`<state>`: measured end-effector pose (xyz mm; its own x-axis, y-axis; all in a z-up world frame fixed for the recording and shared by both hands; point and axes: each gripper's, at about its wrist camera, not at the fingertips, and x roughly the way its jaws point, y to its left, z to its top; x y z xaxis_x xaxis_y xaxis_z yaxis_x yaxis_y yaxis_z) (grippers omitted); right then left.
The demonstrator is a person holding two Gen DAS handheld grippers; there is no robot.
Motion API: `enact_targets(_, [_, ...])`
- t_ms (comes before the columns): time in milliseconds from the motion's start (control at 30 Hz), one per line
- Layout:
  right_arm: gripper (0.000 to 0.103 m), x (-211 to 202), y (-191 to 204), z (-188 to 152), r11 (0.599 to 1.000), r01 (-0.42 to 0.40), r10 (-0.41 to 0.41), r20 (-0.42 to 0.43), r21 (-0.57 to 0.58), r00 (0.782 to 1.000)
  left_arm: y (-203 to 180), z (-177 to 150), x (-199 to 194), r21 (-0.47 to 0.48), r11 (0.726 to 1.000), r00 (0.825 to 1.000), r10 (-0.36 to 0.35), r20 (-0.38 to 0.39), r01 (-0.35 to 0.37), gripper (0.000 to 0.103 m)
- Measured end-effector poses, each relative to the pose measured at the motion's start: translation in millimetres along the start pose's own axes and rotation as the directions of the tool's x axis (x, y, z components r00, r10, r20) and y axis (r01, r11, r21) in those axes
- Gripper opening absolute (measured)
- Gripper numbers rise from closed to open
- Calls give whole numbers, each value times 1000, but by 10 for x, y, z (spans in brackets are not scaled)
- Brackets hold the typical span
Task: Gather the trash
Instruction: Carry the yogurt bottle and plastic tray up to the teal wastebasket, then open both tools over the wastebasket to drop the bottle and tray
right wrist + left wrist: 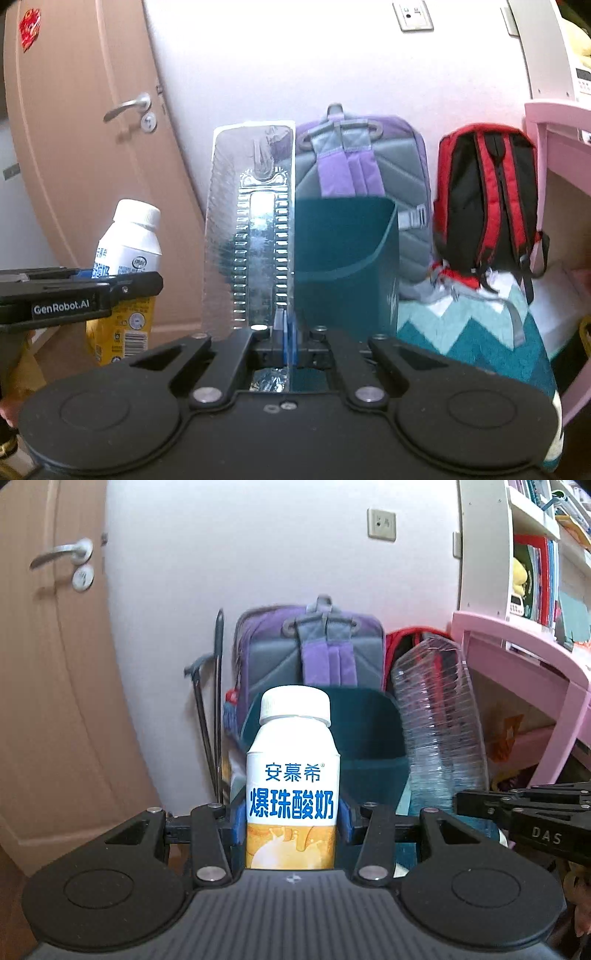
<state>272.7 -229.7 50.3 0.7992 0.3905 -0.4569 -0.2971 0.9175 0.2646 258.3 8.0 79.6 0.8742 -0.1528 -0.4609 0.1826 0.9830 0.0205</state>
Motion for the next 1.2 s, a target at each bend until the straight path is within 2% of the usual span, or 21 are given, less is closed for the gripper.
enact_targets(233, [1, 282, -158, 467, 1000, 19, -19, 8, 14, 1000, -117, 507, 268, -13, 1000, 999, 12, 45, -12, 45])
enact_targets(367, [1, 499, -272, 609, 999, 35, -35, -8, 23, 999, -167, 736, 542, 7, 1000, 999, 17, 33, -17, 45])
enact_targets(533, [1, 793, -377, 719, 998, 53, -53, -43, 15, 998, -197, 849, 913, 4, 1000, 1000, 19, 5, -19, 45])
enact_targets(867, [2, 1304, -459, 693, 998, 55, -58, -130, -24, 990, -212, 695, 1697, 26, 1000, 994, 2, -111, 1, 45])
enact_targets(1067, [16, 1472, -466, 637, 998, 61, -65, -173, -31, 983, -147, 543, 2023, 27, 999, 977, -10, -211, 16, 45])
enact_targets(1200, [19, 1489, -453, 624, 997, 60, -67, -177, -44, 982, -131, 463, 2119, 22, 999, 968, -22, -249, 29, 46])
